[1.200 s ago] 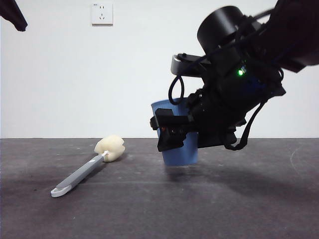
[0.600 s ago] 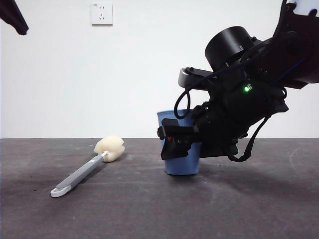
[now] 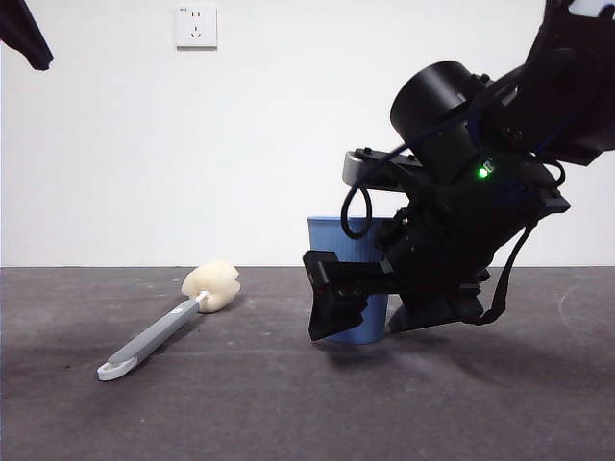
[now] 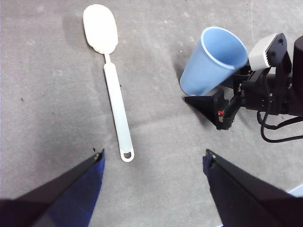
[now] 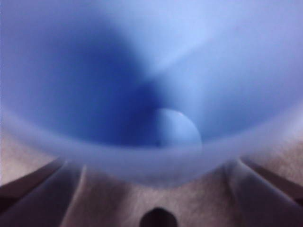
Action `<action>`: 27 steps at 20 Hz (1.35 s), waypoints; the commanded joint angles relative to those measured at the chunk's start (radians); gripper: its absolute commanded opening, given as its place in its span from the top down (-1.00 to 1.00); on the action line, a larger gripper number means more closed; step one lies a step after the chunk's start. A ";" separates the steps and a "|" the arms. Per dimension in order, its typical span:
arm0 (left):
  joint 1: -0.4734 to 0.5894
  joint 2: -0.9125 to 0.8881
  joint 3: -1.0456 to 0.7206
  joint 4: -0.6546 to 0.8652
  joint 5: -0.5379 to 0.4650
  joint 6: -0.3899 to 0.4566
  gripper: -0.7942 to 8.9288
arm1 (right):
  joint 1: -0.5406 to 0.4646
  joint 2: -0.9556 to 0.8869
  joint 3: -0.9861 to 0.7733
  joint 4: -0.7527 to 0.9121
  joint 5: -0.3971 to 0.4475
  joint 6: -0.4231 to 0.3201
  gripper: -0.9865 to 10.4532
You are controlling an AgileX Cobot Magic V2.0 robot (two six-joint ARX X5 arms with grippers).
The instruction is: Pick up the cup brush,pick up the cup,insert the brush into the cup,clean the cup,put the cup brush back,put the cup back to the fixed position on the table
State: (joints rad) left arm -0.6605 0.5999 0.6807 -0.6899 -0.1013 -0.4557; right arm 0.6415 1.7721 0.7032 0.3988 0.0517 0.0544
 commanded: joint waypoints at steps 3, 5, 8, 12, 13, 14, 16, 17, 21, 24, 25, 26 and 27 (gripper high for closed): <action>-0.001 -0.001 -0.004 -0.011 -0.002 0.012 0.12 | 0.002 -0.053 -0.006 -0.077 -0.001 0.028 -0.07; -0.001 -0.001 -0.004 -0.015 -0.003 0.012 0.12 | 0.003 -0.108 -0.006 -0.146 -0.001 0.028 -0.07; -0.001 -0.001 -0.004 -0.015 -0.002 0.012 0.12 | 0.007 -0.233 -0.006 -0.314 -0.002 0.066 -0.07; -0.001 -0.001 -0.004 -0.027 -0.001 0.054 0.12 | 0.021 -0.447 -0.006 -0.626 -0.082 0.091 -0.07; -0.001 -0.001 -0.004 -0.035 0.000 0.069 0.12 | 0.026 -0.503 -0.005 -0.686 -0.100 0.090 -0.07; -0.001 -0.001 -0.004 -0.045 0.001 0.084 0.12 | 0.028 -0.566 -0.004 -0.745 -0.114 0.091 -0.07; -0.001 -0.001 -0.004 -0.053 0.006 0.117 0.13 | 0.029 -0.694 0.010 -0.855 -0.171 0.091 -0.07; -0.001 -0.001 -0.004 -0.053 0.021 0.131 0.13 | 0.029 -0.755 0.017 -0.905 -0.196 0.091 -0.07; -0.001 -0.001 -0.004 -0.052 0.129 0.146 0.13 | 0.029 -0.953 0.051 -1.103 -0.257 0.091 -0.05; -0.001 -0.001 -0.004 -0.052 0.194 0.146 0.13 | 0.029 -1.026 0.077 -1.211 -0.330 0.096 -0.05; -0.001 -0.001 -0.004 -0.053 0.220 0.146 0.13 | 0.029 -1.040 0.087 -1.240 -0.344 0.096 -0.05; -0.001 -0.001 -0.004 -0.053 0.241 0.146 0.13 | 0.029 -1.047 0.094 -1.258 -0.365 0.100 -0.05; -0.001 -0.001 -0.004 -0.053 0.262 0.146 0.13 | 0.029 -1.052 0.099 -1.268 -0.368 0.109 -0.05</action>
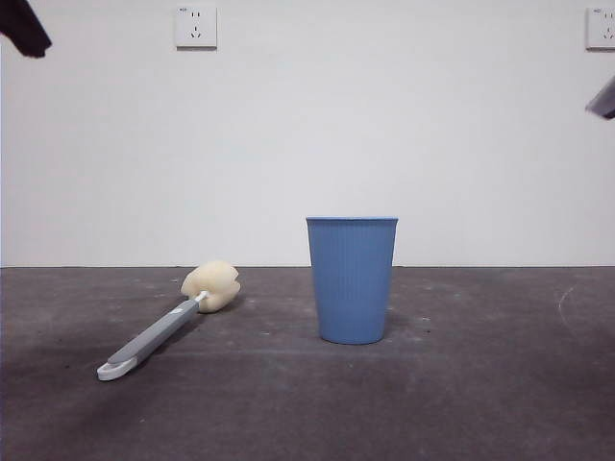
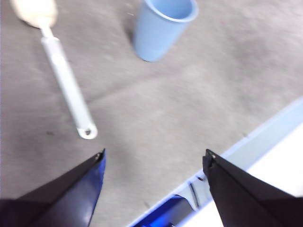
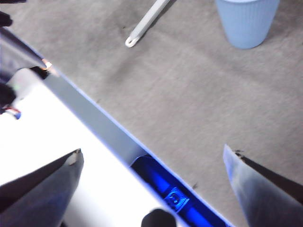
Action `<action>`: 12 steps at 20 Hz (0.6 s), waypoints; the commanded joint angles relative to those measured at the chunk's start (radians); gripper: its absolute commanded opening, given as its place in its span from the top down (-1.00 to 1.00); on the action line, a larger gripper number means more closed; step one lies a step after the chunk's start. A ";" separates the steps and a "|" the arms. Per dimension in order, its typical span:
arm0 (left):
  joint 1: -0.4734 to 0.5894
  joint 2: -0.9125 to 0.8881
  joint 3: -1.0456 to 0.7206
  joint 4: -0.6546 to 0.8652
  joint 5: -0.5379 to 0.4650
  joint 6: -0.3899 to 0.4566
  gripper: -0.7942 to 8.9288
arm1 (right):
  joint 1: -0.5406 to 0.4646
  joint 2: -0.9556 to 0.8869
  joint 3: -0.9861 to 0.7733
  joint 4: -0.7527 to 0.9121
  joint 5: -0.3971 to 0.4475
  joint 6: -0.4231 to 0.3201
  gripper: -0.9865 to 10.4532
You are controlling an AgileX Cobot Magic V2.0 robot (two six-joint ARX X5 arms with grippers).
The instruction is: Pick up the cup brush,pick up the cup,insert the brush into the cup,clean the cup,put the cup brush back,put the cup back to the fixed position on the table
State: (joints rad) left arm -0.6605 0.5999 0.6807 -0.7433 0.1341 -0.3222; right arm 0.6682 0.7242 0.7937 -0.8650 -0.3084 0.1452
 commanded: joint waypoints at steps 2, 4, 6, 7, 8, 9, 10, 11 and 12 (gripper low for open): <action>-0.001 -0.001 -0.004 -0.003 0.032 0.013 0.23 | 0.002 -0.008 0.010 -0.005 -0.008 0.020 0.07; -0.001 -0.001 -0.004 -0.018 0.032 0.013 0.67 | 0.002 -0.007 0.010 -0.005 -0.008 0.020 0.49; -0.001 -0.001 -0.004 -0.032 0.032 0.013 0.85 | 0.002 -0.007 0.010 -0.003 -0.008 0.019 0.80; -0.001 -0.001 -0.004 -0.036 0.032 0.013 0.85 | 0.002 -0.007 0.010 -0.004 -0.008 0.019 0.85; -0.001 -0.001 -0.004 -0.038 0.032 0.013 0.85 | 0.002 -0.007 0.010 -0.004 -0.008 0.019 0.85; -0.001 -0.001 -0.004 -0.037 0.032 0.013 0.85 | 0.002 -0.007 0.010 -0.004 -0.008 0.019 0.85; -0.001 -0.001 -0.004 -0.037 0.032 0.013 0.85 | 0.002 -0.007 0.010 -0.003 -0.008 0.019 0.85; -0.001 -0.001 -0.004 -0.037 0.032 0.013 0.85 | 0.002 -0.007 0.010 -0.003 -0.008 0.019 0.85; -0.001 -0.001 -0.004 -0.036 0.031 0.013 0.85 | 0.002 -0.007 0.010 -0.002 -0.006 0.019 0.85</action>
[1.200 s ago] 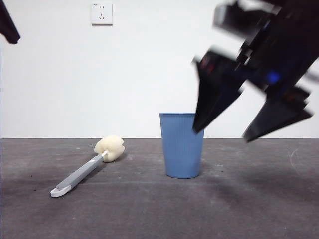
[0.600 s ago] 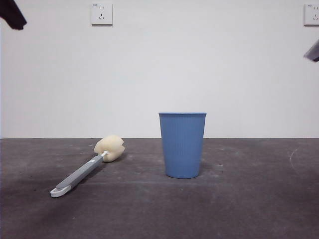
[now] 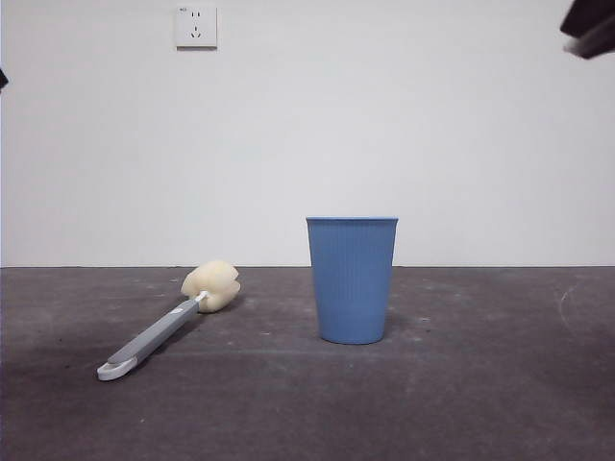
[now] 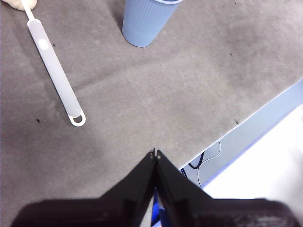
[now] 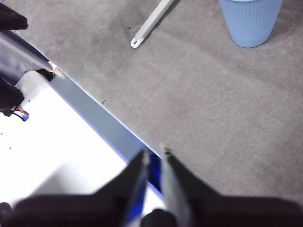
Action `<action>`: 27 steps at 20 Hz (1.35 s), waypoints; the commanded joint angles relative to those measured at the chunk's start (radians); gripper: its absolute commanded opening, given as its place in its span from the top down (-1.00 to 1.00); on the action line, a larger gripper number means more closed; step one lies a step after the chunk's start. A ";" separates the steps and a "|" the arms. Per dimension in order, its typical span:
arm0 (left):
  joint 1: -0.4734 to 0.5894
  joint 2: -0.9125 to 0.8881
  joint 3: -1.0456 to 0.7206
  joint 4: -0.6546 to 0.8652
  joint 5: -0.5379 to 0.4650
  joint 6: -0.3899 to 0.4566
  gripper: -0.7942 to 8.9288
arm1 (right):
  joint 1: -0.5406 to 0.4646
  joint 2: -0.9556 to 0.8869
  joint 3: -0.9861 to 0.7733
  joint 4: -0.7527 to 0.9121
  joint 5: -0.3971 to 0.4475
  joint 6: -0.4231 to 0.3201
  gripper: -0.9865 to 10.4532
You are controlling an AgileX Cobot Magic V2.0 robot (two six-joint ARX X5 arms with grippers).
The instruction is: Pick up the cup brush,pick up the cup,insert the brush into the cup,clean the cup,put the cup brush back,put the cup back to the fixed position on the table
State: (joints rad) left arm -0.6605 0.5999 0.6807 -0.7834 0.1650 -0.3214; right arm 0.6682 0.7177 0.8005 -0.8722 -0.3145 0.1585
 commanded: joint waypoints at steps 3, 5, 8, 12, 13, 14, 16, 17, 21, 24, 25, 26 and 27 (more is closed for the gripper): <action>-0.001 -0.001 -0.004 0.004 -0.008 0.012 0.84 | 0.002 -0.001 0.003 0.008 0.003 0.010 0.82; -0.001 -0.001 -0.004 0.004 -0.008 0.012 0.84 | 0.002 -0.001 0.003 0.007 0.003 0.009 0.82; -0.001 -0.001 -0.004 0.004 -0.007 0.012 0.84 | 0.002 -0.001 0.003 0.007 0.003 0.009 0.82; -0.001 -0.001 -0.004 0.004 -0.007 0.012 0.84 | 0.002 -0.001 0.003 0.007 0.003 0.009 0.82; -0.001 -0.001 -0.004 0.004 -0.007 0.012 0.84 | 0.002 -0.001 0.003 0.007 0.003 0.009 0.82; -0.001 -0.001 -0.004 0.004 -0.007 0.012 0.84 | 0.002 -0.001 0.003 0.007 0.003 0.009 0.82; -0.001 -0.001 -0.004 0.005 -0.008 0.013 0.84 | 0.002 -0.001 0.003 0.007 0.003 0.009 0.82; -0.003 -0.002 -0.004 0.008 -0.034 0.035 0.84 | 0.002 -0.001 0.003 0.007 0.003 0.009 0.82; 0.073 -0.029 -0.013 0.284 -0.192 0.364 0.84 | 0.002 -0.001 0.003 0.007 0.003 0.009 0.82; 0.269 -0.080 -0.090 0.696 -0.122 0.510 0.84 | 0.002 -0.001 0.003 0.007 0.006 0.009 0.82; 0.326 -0.103 -0.127 0.789 -0.118 0.509 0.84 | 0.002 -0.001 0.003 0.007 0.006 0.009 0.82; 0.383 -0.132 -0.178 0.881 -0.118 0.509 0.84 | 0.002 -0.001 0.003 0.007 0.006 0.009 0.82; 0.430 -0.164 -0.233 0.949 -0.119 0.509 0.84 | 0.002 -0.001 0.003 0.007 0.006 0.009 0.82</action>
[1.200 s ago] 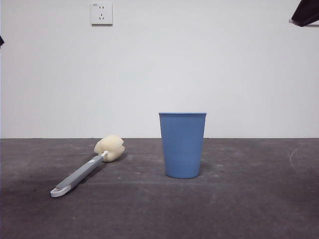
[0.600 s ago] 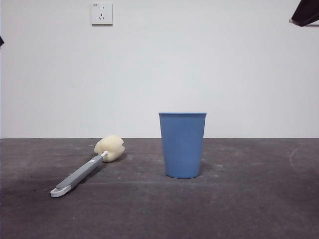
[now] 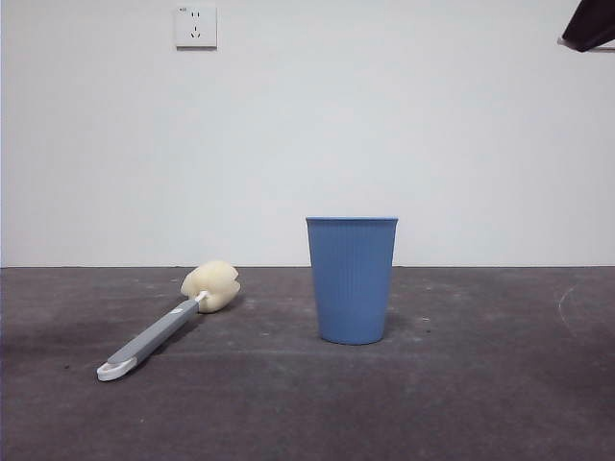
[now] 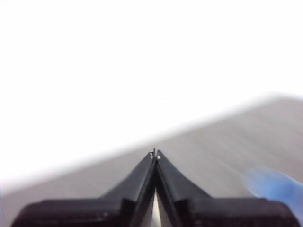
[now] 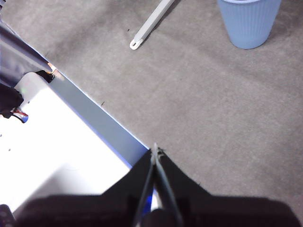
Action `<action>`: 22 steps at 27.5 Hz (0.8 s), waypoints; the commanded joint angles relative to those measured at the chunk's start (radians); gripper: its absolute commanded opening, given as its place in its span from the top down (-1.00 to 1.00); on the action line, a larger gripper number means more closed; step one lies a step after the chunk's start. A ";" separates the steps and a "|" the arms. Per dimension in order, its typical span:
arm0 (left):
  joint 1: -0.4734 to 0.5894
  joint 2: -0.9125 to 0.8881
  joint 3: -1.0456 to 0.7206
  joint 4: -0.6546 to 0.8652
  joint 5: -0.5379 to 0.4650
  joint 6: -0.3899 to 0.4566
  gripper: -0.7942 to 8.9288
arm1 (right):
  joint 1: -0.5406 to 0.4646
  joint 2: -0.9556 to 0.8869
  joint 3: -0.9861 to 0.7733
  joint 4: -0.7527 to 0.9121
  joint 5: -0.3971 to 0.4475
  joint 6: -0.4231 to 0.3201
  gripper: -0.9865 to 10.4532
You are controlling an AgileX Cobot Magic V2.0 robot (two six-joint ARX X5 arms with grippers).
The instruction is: Pick up the cup brush,pick up the cup,insert the brush into the cup,clean the cup,put the cup brush back,put the cup back to the fixed position on the table
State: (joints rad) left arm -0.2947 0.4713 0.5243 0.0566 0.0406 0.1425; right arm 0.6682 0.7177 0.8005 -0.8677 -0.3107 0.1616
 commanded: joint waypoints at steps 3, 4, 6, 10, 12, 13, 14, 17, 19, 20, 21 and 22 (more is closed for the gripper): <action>0.153 -0.123 -0.210 0.154 -0.042 0.042 0.84 | 0.002 -0.001 0.003 0.003 0.002 0.006 0.82; 0.171 -0.145 -0.242 0.149 -0.044 0.041 0.84 | 0.002 -0.001 0.003 0.003 0.002 0.006 0.82; 0.198 -0.186 -0.300 0.139 -0.040 0.038 0.84 | 0.002 -0.001 0.003 0.003 0.002 0.006 0.82; 0.234 -0.262 -0.402 0.107 -0.042 0.006 0.84 | 0.002 -0.001 0.003 0.003 0.002 0.006 0.82; 0.245 -0.291 -0.444 0.093 -0.044 -0.013 0.84 | 0.002 -0.001 0.003 0.003 0.002 0.006 0.82; 0.249 -0.305 -0.462 0.076 -0.045 -0.022 0.84 | 0.002 -0.001 0.003 0.003 0.002 0.006 0.82; 0.252 -0.317 -0.475 0.056 -0.046 -0.031 0.84 | 0.002 -0.001 0.003 0.003 0.002 0.006 0.82; 0.256 -0.356 -0.509 -0.026 -0.067 -0.047 0.84 | 0.002 -0.001 0.003 0.003 0.002 0.006 0.82; 0.257 -0.382 -0.520 -0.100 -0.067 -0.053 0.84 | 0.002 -0.001 0.003 0.003 0.002 0.006 0.82; 0.257 -0.393 -0.521 -0.138 -0.067 -0.057 0.84 | 0.002 -0.001 0.003 0.003 0.002 0.006 0.82; 0.257 -0.405 -0.521 -0.179 -0.067 -0.063 0.84 | 0.002 -0.001 0.003 0.003 0.002 0.006 0.82; 0.257 -0.417 -0.521 -0.214 -0.066 -0.068 0.84 | 0.002 -0.001 0.003 0.002 0.002 0.006 0.82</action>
State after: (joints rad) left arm -0.0410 0.0662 0.0170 -0.1314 -0.0235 0.0933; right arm 0.6682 0.7177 0.8005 -0.8680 -0.3111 0.1616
